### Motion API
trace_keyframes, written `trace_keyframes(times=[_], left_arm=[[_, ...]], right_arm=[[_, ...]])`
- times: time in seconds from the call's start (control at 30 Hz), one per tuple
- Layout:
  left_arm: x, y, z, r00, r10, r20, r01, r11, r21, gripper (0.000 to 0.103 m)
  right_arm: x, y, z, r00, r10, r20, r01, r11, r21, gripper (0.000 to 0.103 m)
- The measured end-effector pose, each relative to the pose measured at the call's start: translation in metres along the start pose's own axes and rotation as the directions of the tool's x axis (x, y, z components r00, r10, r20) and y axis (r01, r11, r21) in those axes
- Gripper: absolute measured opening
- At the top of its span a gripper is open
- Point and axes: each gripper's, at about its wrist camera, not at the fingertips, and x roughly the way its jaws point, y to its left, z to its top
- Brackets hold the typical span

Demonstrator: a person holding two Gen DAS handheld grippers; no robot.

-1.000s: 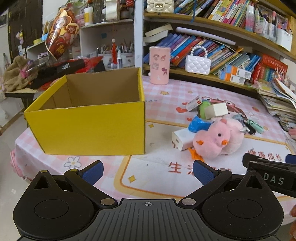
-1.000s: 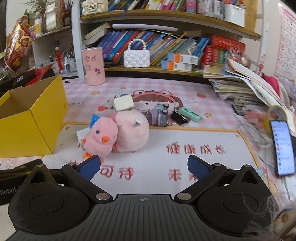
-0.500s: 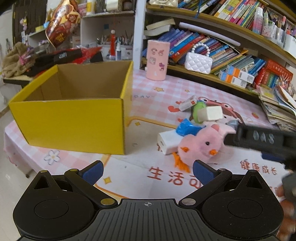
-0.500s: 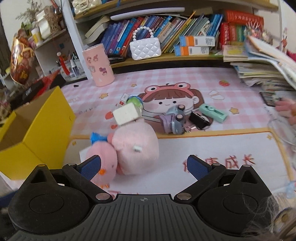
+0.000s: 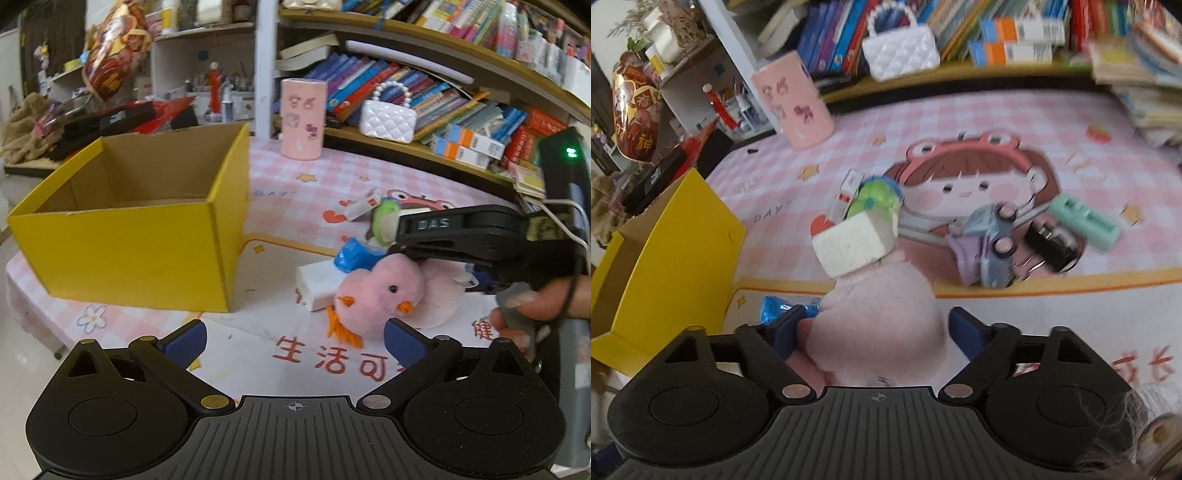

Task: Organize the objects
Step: 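Grasp the large pink plush with the right tool while the left tool grasps the pink chick, then carry both pink plushes over the yellow box with both tools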

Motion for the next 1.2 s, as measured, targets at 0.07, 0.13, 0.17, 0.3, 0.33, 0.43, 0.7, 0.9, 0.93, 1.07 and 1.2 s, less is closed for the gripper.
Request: trace_keyframes(times=[0.07,0.13,0.17,0.3,0.33,0.43,0.7,0.9,0.93,1.07,1.2], left_arm=[[0.003,-0.008,0.001,1.0,-0.008,0.004,0.008,0.999,0.036,0.097],[0.009,-0.016,0.001,1.0,-0.018,-0.003,0.018,0.997,0.072,0.093],[0.012,-0.021,0.002,1.0,-0.025,-0.007,0.026,0.996,0.086,0.092],[0.024,-0.038,0.003,0.998,-0.057,-0.02,0.059,0.989,0.133,0.092],[0.027,-0.043,0.003,0.998,-0.066,-0.023,0.069,0.987,0.148,0.092],[0.035,-0.059,0.004,0.995,-0.093,-0.029,0.096,0.976,0.194,0.092],[0.054,-0.096,0.001,0.991,-0.128,-0.049,0.137,0.935,0.328,0.093],[0.078,-0.099,0.001,0.995,-0.055,-0.081,0.076,0.958,0.277,0.093],[0.081,-0.097,0.002,0.994,-0.059,-0.093,0.081,0.965,0.249,0.093],[0.087,-0.093,0.002,0.993,-0.068,-0.093,0.083,0.982,0.172,0.091],[0.079,-0.088,0.003,0.994,-0.083,-0.068,0.092,0.984,0.153,0.083]], right_arm=[[0.001,-0.004,0.002,1.0,0.01,-0.015,-0.01,1.0,0.02,0.067],[-0.003,-0.008,0.004,1.0,0.019,-0.014,-0.019,1.0,0.017,0.061],[-0.006,-0.011,0.004,1.0,0.023,-0.007,-0.023,0.999,0.024,0.06],[-0.021,-0.027,0.003,1.0,-0.006,0.008,0.005,0.999,0.053,0.06],[-0.023,-0.031,0.004,1.0,-0.02,0.01,0.02,0.998,0.059,0.06],[-0.038,-0.044,-0.002,0.998,-0.056,0.027,0.054,0.997,0.057,0.06],[-0.083,-0.061,-0.017,0.972,-0.177,0.155,0.179,0.984,0.002,0.06],[-0.102,-0.07,-0.022,0.959,-0.206,0.196,0.208,0.978,0.011,0.06],[-0.103,-0.07,-0.023,0.959,-0.208,0.195,0.211,0.978,0.008,0.06],[-0.105,-0.069,-0.029,0.96,-0.215,0.179,0.22,0.975,-0.009,0.06],[-0.107,-0.068,-0.034,0.961,-0.222,0.165,0.228,0.973,-0.018,0.06]])
